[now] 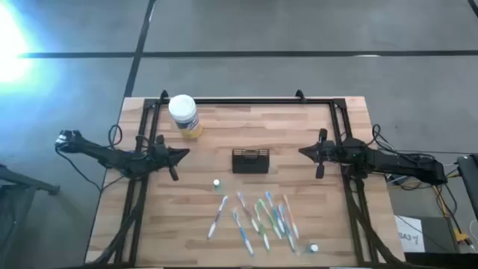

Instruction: Pick & Place toothbrushing station

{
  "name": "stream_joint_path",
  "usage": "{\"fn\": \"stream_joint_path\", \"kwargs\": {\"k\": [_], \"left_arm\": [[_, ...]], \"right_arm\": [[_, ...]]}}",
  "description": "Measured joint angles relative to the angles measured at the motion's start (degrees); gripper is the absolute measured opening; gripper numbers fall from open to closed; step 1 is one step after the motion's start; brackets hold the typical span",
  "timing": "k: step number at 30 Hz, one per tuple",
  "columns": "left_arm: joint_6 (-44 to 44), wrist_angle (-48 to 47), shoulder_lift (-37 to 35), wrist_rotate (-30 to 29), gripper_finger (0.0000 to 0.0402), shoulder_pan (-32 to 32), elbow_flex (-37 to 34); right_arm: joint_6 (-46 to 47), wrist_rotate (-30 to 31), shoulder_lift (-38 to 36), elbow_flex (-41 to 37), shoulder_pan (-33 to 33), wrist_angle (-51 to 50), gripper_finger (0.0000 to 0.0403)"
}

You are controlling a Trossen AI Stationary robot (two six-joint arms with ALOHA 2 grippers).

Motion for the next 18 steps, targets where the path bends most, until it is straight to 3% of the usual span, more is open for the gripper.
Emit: {"fn": "stream_joint_path", "kwargs": {"k": [18], "left_arm": [[-2.64, -0.20, 1.03, -1.32, 0.0009, 0.00, 0.00]], "right_arm": [[0.76, 0.04, 0.00, 0.01, 0.00, 0.41, 0.0008]]}}
